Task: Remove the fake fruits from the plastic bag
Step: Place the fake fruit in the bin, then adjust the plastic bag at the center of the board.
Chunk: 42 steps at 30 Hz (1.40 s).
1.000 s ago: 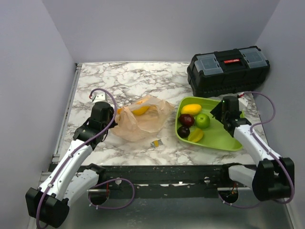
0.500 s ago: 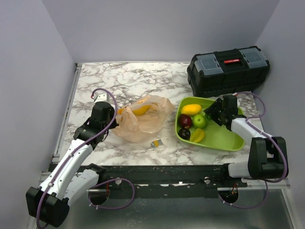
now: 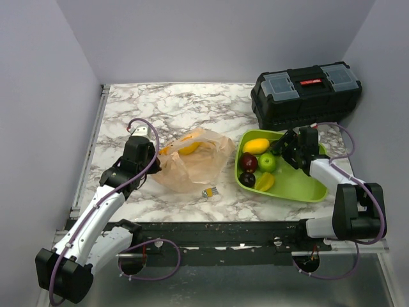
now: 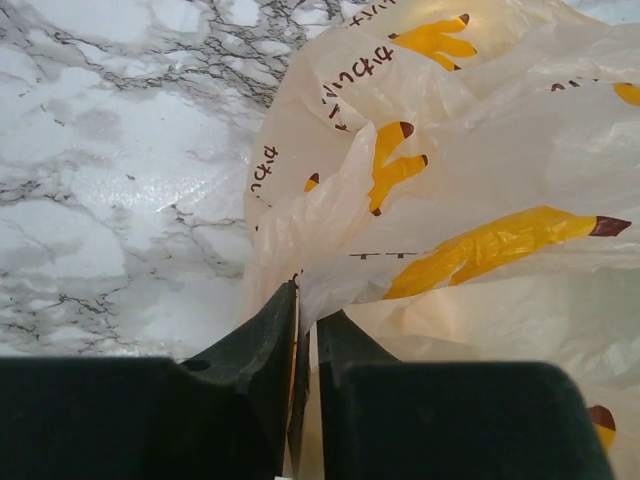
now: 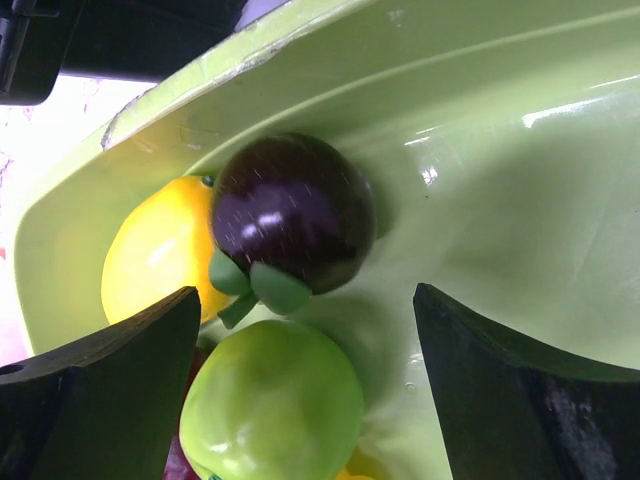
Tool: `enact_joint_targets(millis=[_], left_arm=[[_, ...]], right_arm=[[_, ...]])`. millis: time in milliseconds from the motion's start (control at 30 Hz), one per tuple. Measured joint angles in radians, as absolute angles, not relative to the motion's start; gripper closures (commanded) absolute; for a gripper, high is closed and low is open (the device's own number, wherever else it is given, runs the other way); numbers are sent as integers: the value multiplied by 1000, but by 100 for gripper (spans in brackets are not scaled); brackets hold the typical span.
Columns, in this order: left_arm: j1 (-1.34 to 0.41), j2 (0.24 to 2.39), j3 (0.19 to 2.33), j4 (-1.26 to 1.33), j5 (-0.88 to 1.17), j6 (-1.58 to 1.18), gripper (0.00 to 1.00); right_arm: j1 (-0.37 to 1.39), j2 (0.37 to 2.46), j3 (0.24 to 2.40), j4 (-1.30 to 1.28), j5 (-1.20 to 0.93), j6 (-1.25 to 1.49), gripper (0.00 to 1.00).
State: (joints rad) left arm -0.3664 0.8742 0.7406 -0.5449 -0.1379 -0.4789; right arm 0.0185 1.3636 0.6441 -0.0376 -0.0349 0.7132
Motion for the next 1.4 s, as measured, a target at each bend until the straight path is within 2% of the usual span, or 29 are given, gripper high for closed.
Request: enact_joint_targets(millis=[233, 333, 433, 567, 700, 833, 1033, 1400], left_arm=[[-366, 874, 742, -548, -87, -467, 60], [-366, 873, 742, -546, -59, -458, 55], [-366, 872, 742, -540, -31, -453, 54], [-366, 872, 742, -524, 19, -449, 56], [-366, 873, 742, -508, 61, -442, 70], [-366, 873, 742, -492, 102, -434, 76], [-366, 874, 742, -470, 152, -426, 78], [-366, 867, 742, -459, 175, -414, 79]], right_arm=[[19, 1346, 640, -40, -49, 696, 9], [19, 1296, 640, -49, -67, 680, 9], [19, 1220, 640, -54, -89, 664, 8], [19, 1122, 642, -67, -123, 632, 6], [40, 1077, 672, -92, -183, 585, 5], [176, 1055, 723, -104, -214, 545, 5], [432, 1037, 833, -96, -222, 515, 5], [654, 1018, 1006, -35, -245, 450, 2]])
